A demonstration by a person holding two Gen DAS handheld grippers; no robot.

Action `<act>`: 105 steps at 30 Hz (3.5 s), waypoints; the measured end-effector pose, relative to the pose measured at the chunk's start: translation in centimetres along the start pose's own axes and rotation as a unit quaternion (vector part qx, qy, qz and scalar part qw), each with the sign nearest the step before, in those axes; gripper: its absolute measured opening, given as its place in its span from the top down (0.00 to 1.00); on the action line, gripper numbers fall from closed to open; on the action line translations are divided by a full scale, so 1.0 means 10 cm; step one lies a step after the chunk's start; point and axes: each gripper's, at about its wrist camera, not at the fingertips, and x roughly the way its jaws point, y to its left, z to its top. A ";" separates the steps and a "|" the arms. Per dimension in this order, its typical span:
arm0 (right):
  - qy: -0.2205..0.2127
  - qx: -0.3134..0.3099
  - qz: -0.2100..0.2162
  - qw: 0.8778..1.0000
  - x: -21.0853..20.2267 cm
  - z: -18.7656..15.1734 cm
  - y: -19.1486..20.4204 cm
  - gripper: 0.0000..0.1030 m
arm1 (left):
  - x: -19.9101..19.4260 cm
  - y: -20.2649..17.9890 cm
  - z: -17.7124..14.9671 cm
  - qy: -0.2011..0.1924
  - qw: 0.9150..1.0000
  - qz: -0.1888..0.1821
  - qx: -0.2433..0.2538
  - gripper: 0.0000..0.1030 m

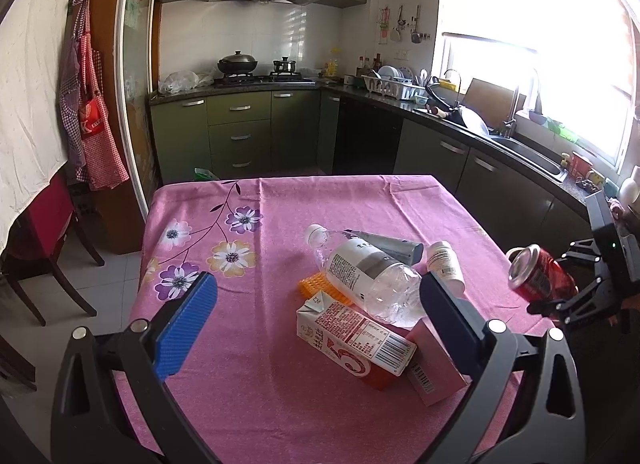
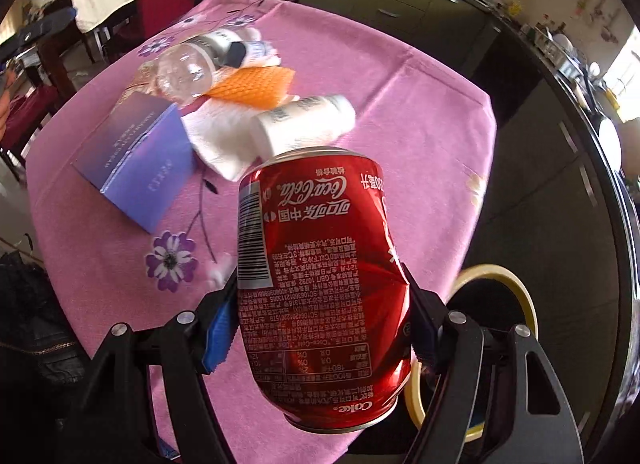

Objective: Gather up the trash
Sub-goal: 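Carry the Coca-Cola can over the trash bin with the right gripper, then open the right gripper to drop the can into the bin, then grasp the purple cream box with the left gripper and lift, then carry the purple box over the bin and open the left gripper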

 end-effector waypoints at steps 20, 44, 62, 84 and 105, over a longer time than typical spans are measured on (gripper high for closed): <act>0.090 0.319 -0.091 0.939 0.68 -0.75 -1.81 0.21 | 0.03 -0.18 0.02 0.013 1.000 -0.010 0.017 0.06; -0.029 0.270 -0.083 0.959 -0.17 -0.89 -0.76 0.21 | 0.31 -0.38 -0.23 0.080 0.997 0.014 -0.015 0.06; -0.045 0.262 -0.058 0.962 -0.12 -0.93 -0.75 0.21 | 0.35 -1.24 -0.45 0.125 0.990 -0.055 0.027 0.10; -0.064 0.262 -0.036 0.962 -0.14 -1.09 -0.71 0.21 | 0.62 -1.35 -0.70 0.144 0.988 0.001 0.057 0.44; -0.078 0.259 -0.061 0.961 -0.42 -1.08 -0.66 0.21 | 0.07 -1.52 -0.37 0.066 0.990 -0.074 0.105 0.48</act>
